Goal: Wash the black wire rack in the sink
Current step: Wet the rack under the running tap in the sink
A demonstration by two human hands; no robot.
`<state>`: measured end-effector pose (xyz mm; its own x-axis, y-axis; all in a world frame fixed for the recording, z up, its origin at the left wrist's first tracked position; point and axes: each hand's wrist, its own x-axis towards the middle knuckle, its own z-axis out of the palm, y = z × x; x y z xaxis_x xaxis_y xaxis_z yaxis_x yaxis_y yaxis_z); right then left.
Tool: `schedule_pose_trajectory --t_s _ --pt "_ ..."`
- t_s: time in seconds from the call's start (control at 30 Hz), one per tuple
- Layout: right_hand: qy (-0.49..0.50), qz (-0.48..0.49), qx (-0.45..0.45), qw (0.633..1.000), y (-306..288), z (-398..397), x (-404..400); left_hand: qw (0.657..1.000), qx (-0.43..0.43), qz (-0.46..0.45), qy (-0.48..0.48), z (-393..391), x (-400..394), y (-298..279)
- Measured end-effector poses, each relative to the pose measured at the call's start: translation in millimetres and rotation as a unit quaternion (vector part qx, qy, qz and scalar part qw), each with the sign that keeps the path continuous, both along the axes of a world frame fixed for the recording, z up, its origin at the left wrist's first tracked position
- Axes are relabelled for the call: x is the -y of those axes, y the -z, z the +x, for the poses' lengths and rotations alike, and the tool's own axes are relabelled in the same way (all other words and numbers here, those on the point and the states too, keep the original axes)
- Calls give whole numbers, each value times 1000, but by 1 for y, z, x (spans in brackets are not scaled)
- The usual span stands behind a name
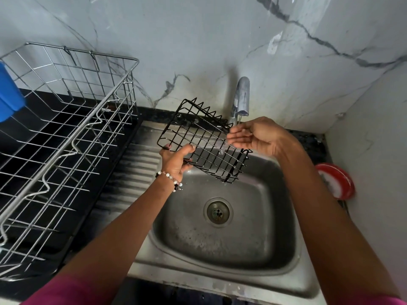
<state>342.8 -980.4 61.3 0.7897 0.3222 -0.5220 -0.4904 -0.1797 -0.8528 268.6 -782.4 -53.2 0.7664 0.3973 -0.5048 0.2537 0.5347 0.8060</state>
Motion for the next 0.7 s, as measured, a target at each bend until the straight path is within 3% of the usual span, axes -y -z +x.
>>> schedule_pose_trajectory --t_s 0.07,0.2,0.33,0.43,0.53,0.7 --pt "37 -35 25 998 3 3 2 1000 6 6 -6 0 -3 -1" --pt "-35 -4 -12 999 2 -2 1 999 13 22 -19 0 -14 -7" --pt "14 -25 18 999 5 2 -2 998 -3 55 -26 1 -25 -12" --pt "-26 8 -2 1000 2 0 -3 998 -7 62 -24 2 -31 -20" --pt "-2 -41 19 999 3 3 -5 997 -13 79 -16 5 -34 -24" --pt "-34 -38 4 999 5 2 -6 995 -15 94 -11 9 -34 -28"
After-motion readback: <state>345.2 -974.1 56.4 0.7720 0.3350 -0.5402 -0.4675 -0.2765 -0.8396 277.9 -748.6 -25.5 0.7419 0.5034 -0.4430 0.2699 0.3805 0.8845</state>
